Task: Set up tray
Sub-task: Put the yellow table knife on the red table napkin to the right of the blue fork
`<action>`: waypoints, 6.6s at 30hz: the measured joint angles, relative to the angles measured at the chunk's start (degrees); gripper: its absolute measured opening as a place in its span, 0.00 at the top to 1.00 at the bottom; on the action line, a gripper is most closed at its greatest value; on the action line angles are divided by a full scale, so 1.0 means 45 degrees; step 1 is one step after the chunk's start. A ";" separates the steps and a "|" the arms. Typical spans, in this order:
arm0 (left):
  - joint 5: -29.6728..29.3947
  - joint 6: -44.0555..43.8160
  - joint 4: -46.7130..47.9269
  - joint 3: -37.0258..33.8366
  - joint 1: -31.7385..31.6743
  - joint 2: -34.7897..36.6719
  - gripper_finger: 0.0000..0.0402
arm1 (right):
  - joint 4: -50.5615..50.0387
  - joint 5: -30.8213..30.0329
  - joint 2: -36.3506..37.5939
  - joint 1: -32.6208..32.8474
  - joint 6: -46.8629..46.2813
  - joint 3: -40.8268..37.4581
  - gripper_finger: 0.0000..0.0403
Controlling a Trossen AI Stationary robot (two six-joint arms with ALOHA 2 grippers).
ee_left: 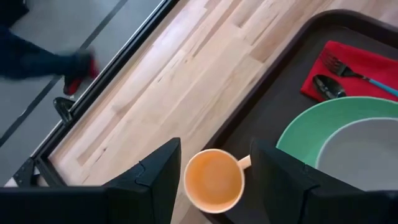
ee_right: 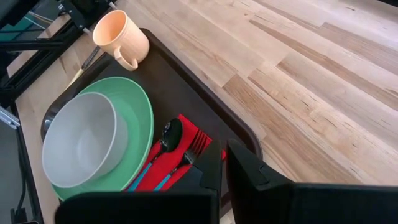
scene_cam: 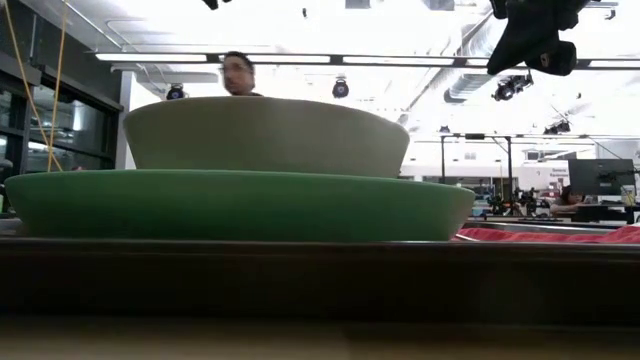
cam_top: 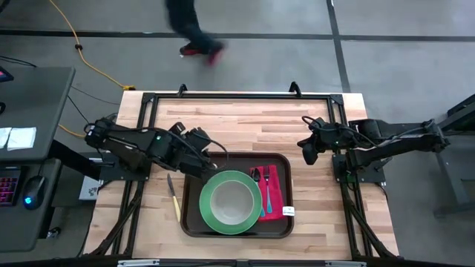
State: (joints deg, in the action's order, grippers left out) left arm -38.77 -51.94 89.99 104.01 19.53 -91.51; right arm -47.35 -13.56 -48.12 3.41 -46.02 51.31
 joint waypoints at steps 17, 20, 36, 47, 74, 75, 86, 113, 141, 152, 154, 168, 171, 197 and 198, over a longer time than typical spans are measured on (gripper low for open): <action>0.0291 -0.1609 -0.0116 -0.3264 0.0000 0.2032 0.45 | 0.0000 0.0038 0.0000 -0.0002 0.0000 0.0000 1.00; 0.0938 -0.1997 -0.0116 -0.3877 0.0000 0.2244 0.45 | 0.0000 0.0038 0.0000 -0.0001 -0.0010 0.0000 1.00; 0.2625 -0.2992 -0.2251 -0.7537 0.0000 0.4622 0.45 | -0.0005 0.0053 0.0000 -0.0001 -0.0083 0.0000 1.00; 0.3596 -0.3750 -0.2504 -0.8765 0.0251 0.5043 0.45 | -0.0005 0.0053 0.0000 0.0003 -0.0092 0.0000 1.00; 0.5273 -0.9642 -0.2914 -0.9749 0.4697 0.5192 0.45 | 0.0112 0.0145 -0.0005 0.0002 -0.0129 -0.0005 1.00; 0.5489 -0.9724 -0.2909 -0.9749 0.4697 0.5121 0.45 | 0.0112 0.0145 -0.0005 0.0003 -0.0126 -0.0005 1.00; 0.6312 -1.0980 -0.3136 -0.9744 0.4668 0.4255 0.45 | 0.0232 0.0578 -0.0005 0.0003 -0.0141 -0.0005 1.00; 0.8256 -1.2860 -0.3998 -0.9725 0.4653 0.2844 0.45 | -0.0102 -0.0112 -0.0005 0.0003 0.0759 -0.0005 1.00; 0.9322 -1.2870 -0.9004 -1.2109 0.2909 0.1953 0.45 | -0.0379 -0.0198 0.0294 0.0000 0.1345 -0.0005 1.00; 0.9487 -1.2976 -0.8512 -1.2576 0.2905 0.2272 0.45 | -0.0393 0.0058 0.0718 0.0003 0.1050 -0.0005 1.00; 0.9487 -1.3041 -0.8164 -1.2576 0.2905 0.2404 0.45 | -0.0393 0.0048 0.0806 0.0003 0.0947 -0.0005 1.00; 0.9543 -1.3187 -0.9490 -1.3209 0.2905 0.2492 0.45 | -0.0423 -0.0224 0.0811 -0.0001 0.0992 -0.0005 1.00; 0.9536 -1.3197 -1.0367 -1.3691 0.2900 0.2487 0.45 | -0.0433 -0.0224 0.0811 0.0003 0.0996 -0.0005 1.00; 1.0503 -1.3425 -1.1658 -1.4983 0.2626 0.2360 0.45 | -0.0476 -0.0239 0.0811 0.0003 0.1001 -0.0005 1.00; 1.0557 -1.3424 -1.1787 -1.5050 0.2564 0.2303 0.45 | -0.0476 -0.0236 0.0811 0.0000 0.1001 -0.0005 1.00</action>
State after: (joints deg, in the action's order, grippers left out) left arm 8.74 -112.35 36.95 36.29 31.07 -81.14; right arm -49.50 -14.62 -44.47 3.41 -41.52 51.29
